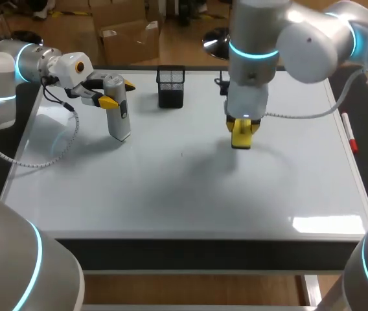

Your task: Pick up the inspection probe, press it on each red-marked spot on the whiteboard one by one, put down the probe, pick up the eraser, and wipe off all the red marks.

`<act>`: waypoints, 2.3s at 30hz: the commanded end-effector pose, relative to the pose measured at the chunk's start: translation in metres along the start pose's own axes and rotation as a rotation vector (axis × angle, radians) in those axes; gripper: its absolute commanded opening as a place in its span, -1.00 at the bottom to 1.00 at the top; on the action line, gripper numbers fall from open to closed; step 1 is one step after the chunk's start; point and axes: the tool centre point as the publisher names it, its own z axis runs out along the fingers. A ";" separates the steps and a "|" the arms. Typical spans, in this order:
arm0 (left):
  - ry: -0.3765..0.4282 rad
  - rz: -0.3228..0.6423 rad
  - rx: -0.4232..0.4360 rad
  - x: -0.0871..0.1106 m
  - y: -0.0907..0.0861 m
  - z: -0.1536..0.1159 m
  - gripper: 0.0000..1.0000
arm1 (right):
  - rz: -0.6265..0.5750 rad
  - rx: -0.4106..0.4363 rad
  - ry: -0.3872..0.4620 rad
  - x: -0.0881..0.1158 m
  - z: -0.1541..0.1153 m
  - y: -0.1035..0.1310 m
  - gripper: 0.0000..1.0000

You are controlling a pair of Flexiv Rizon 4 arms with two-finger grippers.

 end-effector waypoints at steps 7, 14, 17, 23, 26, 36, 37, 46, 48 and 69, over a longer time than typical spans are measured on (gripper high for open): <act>0.002 -0.001 -0.002 0.000 -0.002 0.000 -1.00 | -0.073 -0.086 0.022 -0.031 0.009 -0.075 -1.00; 0.002 -0.001 -0.002 0.000 -0.002 0.000 -1.00 | -0.089 -0.107 0.013 -0.043 0.013 -0.111 -1.00; 0.002 -0.001 -0.002 0.000 -0.002 0.000 -1.00 | -0.097 -0.117 0.004 -0.049 0.015 -0.125 -1.00; 0.002 -0.001 -0.002 0.000 -0.002 0.000 -1.00 | -0.100 -0.131 0.017 -0.058 0.019 -0.146 -1.00; 0.002 -0.001 -0.002 0.000 -0.002 0.000 -1.00 | -0.113 -0.131 0.020 -0.061 0.022 -0.152 -1.00; 0.002 -0.001 -0.002 0.000 -0.002 0.000 -1.00 | -0.099 -0.138 0.011 -0.064 0.033 -0.165 -1.00; 0.002 -0.001 -0.002 0.000 -0.002 0.000 -1.00 | -0.094 -0.143 0.012 -0.064 0.035 -0.166 -1.00; 0.002 -0.001 -0.002 0.000 -0.002 0.000 -1.00 | -0.092 -0.134 0.026 -0.063 0.041 -0.172 -1.00; 0.002 -0.001 -0.002 0.000 -0.002 0.000 -1.00 | -0.090 -0.132 0.029 -0.064 0.042 -0.173 -1.00; 0.002 -0.001 -0.002 0.000 -0.002 0.000 -1.00 | -0.050 -0.115 0.042 -0.061 0.048 -0.170 1.00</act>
